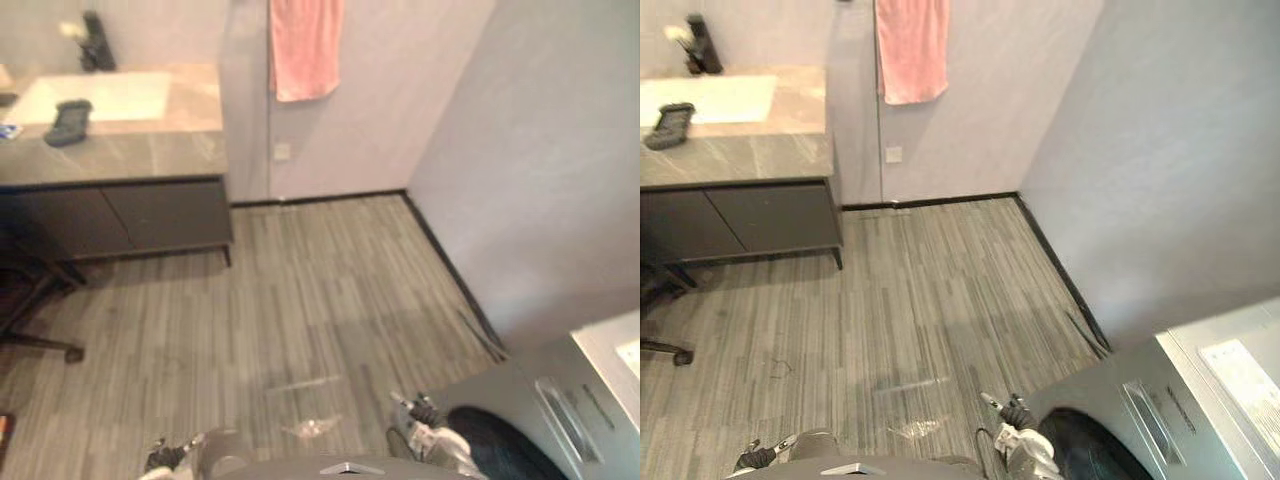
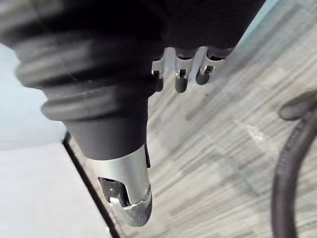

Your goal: Pick up the laundry basket with both hands and put the clothes into the washing machine.

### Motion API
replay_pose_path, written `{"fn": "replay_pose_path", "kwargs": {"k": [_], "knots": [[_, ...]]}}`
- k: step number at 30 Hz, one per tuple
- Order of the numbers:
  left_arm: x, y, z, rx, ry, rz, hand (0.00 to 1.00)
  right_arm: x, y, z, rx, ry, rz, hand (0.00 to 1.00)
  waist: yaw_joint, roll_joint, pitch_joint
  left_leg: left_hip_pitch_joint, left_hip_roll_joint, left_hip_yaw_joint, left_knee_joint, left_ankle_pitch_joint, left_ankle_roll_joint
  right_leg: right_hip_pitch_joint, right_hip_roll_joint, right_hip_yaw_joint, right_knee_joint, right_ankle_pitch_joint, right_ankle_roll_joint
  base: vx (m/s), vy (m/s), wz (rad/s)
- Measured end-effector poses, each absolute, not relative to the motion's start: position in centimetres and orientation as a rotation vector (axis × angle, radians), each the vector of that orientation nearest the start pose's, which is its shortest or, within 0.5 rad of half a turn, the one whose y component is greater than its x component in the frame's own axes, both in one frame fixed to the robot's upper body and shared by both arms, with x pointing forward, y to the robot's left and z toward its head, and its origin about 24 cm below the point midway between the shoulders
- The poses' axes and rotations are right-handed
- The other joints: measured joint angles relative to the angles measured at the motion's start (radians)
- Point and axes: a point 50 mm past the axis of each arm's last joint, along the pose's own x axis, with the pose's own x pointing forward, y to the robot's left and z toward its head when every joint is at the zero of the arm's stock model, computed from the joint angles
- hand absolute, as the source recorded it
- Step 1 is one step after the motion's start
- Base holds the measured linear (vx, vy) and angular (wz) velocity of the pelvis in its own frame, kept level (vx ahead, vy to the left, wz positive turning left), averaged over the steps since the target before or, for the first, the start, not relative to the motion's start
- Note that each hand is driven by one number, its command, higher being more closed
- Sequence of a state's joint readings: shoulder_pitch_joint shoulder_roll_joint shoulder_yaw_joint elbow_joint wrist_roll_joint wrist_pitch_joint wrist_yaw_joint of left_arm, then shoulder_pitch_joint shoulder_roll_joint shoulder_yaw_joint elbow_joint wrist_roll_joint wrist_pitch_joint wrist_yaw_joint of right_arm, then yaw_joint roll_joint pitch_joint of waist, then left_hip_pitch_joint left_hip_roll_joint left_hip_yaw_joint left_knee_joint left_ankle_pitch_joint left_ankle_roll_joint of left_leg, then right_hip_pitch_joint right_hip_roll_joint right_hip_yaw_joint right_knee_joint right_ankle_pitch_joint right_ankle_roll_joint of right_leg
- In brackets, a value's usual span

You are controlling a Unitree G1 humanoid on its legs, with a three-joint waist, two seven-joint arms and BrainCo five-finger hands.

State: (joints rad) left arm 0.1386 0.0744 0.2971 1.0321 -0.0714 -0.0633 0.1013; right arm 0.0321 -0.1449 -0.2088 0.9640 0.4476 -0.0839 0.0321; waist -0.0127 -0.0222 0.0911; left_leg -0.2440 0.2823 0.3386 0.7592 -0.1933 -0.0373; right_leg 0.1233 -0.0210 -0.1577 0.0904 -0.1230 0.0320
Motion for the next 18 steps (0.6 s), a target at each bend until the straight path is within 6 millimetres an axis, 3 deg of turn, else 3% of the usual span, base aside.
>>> {"fn": "replay_pose_path", "kwargs": {"k": [1,2,3,4,5,8,11,16,18], "knots": [[7.4,22.3,-15.9,-0.073,1.075,0.469,0.00,13.4,-23.8,-13.6,0.370,0.807,-0.476,0.00,0.001,0.003,0.000,0.000,-0.023,0.028,-0.027,-0.015,-0.006,0.007,-0.003,-0.023,-0.007,-0.003,-0.005,0.12,-0.127,1.08],[8.0,22.0,-15.9,-0.048,1.070,0.434,0.00,13.1,-23.9,-13.7,0.397,0.807,-0.499,0.00,0.000,0.006,0.001,0.007,-0.085,0.068,-0.122,-0.023,-0.001,0.011,-0.009,-0.063,-0.016,-0.006,-0.008,0.07,-0.041,1.03],[8.2,21.7,-15.9,-0.037,1.071,0.410,0.00,12.7,-23.8,-13.9,0.420,0.813,-0.521,0.00,0.001,0.012,0.001,0.029,-0.137,0.116,-0.262,0.007,0.005,0.009,-0.008,-0.101,-0.017,-0.007,-0.008,0.07,-0.029,1.00],[8.2,21.7,-15.9,-0.030,1.073,0.399,0.00,12.5,-23.7,-14.1,0.427,0.821,-0.528,0.00,0.002,0.016,0.003,0.046,-0.155,0.143,-0.331,0.028,0.031,0.009,-0.003,-0.113,-0.018,-0.009,-0.007,0.06,-0.012,0.97],[8.4,21.6,-15.9,-0.015,1.074,0.381,0.00,12.1,-23.1,-14.5,0.456,0.844,-0.540,0.00,0.001,0.010,0.005,0.087,-0.195,0.145,-0.435,0.049,0.064,0.010,-0.009,-0.133,-0.016,-0.018,-0.006,0.04,0.000,0.73],[6.9,22.6,-16.1,0.002,1.126,0.399,0.00,11.7,-20.8,-15.2,0.509,0.891,-0.517,0.00,0.014,-0.034,0.022,0.193,-0.288,0.125,-0.667,0.160,0.082,0.014,-0.046,-0.129,0.015,-0.015,-0.005,0.00,0.035,0.43],[5.4,22.4,-16.5,-0.006,1.177,0.414,0.00,10.8,-19.5,-15.7,0.541,0.927,-0.510,0.00,0.003,-0.032,-0.010,0.262,-0.329,0.090,-0.843,0.228,0.064,-0.007,-0.047,-0.131,0.050,-0.013,-0.007,-0.05,0.091,0.29],[5.1,22.6,-16.5,0.014,1.190,0.411,0.00,10.7,-19.1,-15.8,0.512,0.941,-0.476,0.00,0.001,-0.037,-0.022,0.261,-0.341,0.071,-0.845,0.205,0.052,-0.029,-0.061,-0.128,0.109,-0.021,0.004,-0.02,0.019,0.08],[5.3,22.7,-16.4,0.033,1.192,0.393,0.00,10.9,-18.9,-15.7,0.497,0.941,-0.451,0.00,-0.006,-0.036,-0.021,0.260,-0.340,0.064,-0.845,0.203,0.050,-0.109,-0.085,-0.127,0.277,-0.042,0.037,-0.01,0.006,0.07]]}}
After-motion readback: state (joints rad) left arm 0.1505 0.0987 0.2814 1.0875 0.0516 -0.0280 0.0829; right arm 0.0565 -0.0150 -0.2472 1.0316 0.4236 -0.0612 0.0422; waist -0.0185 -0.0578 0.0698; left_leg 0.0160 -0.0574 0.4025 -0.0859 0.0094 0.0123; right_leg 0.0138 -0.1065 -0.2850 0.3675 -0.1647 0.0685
